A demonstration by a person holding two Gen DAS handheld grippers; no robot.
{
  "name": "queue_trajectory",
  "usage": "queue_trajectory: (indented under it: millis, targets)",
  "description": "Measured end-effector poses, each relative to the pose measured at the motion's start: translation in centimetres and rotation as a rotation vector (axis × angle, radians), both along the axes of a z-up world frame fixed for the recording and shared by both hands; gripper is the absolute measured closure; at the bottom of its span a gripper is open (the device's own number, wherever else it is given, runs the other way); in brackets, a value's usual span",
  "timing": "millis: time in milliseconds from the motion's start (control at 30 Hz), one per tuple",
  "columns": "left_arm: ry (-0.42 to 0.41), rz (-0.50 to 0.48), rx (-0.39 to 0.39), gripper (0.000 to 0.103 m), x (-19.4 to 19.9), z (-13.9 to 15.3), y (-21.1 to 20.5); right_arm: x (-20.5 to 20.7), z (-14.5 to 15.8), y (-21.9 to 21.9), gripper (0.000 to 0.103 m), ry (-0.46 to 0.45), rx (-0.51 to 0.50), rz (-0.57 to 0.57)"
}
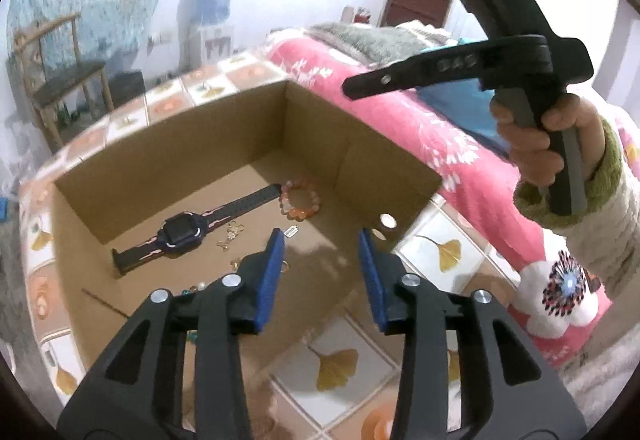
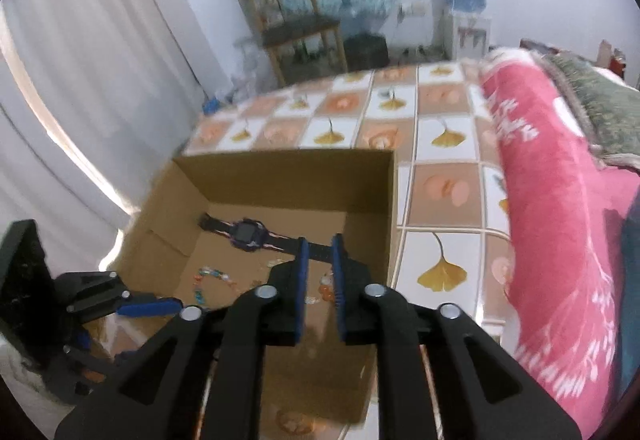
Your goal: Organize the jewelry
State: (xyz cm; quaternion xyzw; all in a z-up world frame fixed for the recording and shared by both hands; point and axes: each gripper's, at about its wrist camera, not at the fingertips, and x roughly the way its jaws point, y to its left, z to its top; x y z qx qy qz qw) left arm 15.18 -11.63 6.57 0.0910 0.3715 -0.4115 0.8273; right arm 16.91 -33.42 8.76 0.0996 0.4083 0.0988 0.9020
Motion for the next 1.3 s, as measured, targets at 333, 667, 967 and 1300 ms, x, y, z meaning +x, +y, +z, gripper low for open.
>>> queue_trajectory:
  millis: [333,667,967,1300]
  targets:
    - [-0.081,-0.059,-0.006,0.054,-7.6,0.0,1.9,-12.3,-1.2,0.1,0.074,-0.099,0.032,-0.042]
    - [-0.096,-0.103,0.102,0.059,-9.2,-6.8,-2.1,-12.4,-11.3,2.3,0.081,0.128,-0.003,-0.004]
    - [-0.114,-0.17,0.136,0.072,-8.0,-9.8,-6.0,-10.3,-13.2,2.3,0.089,0.18,0.032,0.047]
    - [-0.017,-0.186,0.159,0.099,-6.3,-11.7,-7.7,-10.0,-14.2,0.9,0.09,0.203,0.113,0.007]
